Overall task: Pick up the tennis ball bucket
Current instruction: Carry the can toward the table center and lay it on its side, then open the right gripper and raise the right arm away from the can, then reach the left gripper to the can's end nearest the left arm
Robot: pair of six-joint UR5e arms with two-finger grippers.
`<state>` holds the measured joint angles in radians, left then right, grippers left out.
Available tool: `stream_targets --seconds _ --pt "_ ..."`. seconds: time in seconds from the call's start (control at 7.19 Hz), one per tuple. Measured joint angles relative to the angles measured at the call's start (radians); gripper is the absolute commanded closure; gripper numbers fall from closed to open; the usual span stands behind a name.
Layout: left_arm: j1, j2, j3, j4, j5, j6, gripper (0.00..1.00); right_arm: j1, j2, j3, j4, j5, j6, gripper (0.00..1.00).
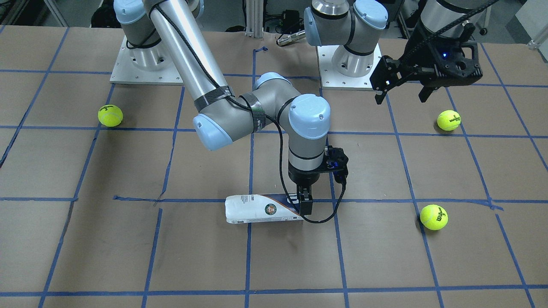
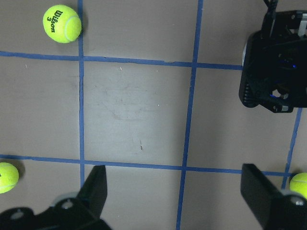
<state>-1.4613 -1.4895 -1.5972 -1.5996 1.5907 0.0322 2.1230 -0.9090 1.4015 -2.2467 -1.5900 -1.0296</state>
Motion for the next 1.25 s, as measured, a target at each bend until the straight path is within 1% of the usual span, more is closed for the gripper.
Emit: stream_targets --seconds 0.28,0.42,0.7,0.83,0.97,1.11,1.25 --pt "0.0 -0.002 -0.003 0.015 -0.002 0.0 0.0 -0.061 -0.034 -0.009 0.015 0.004 0.0 0.0" --pt "0.001 -0.006 -0.005 0.043 -0.005 -0.002 0.0 -0.124 -0.079 -0.009 0.046 0.01 0.009 0.0" --pt "0.015 -0.027 -0.012 0.085 -0.018 -0.002 0.0 -0.256 -0.2 -0.004 0.155 0.015 0.087 0.0" --pt "0.019 -0.051 -0.015 0.091 -0.063 -0.004 0.0 -0.321 -0.255 0.0 0.2 0.016 0.148 0.0" --pt "0.021 -0.085 -0.027 0.117 -0.159 -0.007 0.0 -0.381 -0.309 0.004 0.25 0.014 0.244 0.0" --pt "0.022 -0.129 -0.063 0.192 -0.282 -0.012 0.0 -0.428 -0.365 0.005 0.323 0.011 0.343 0.0" --pt "0.021 -0.178 -0.12 0.31 -0.403 -0.016 0.0 -0.473 -0.419 0.006 0.42 0.01 0.427 0.0"
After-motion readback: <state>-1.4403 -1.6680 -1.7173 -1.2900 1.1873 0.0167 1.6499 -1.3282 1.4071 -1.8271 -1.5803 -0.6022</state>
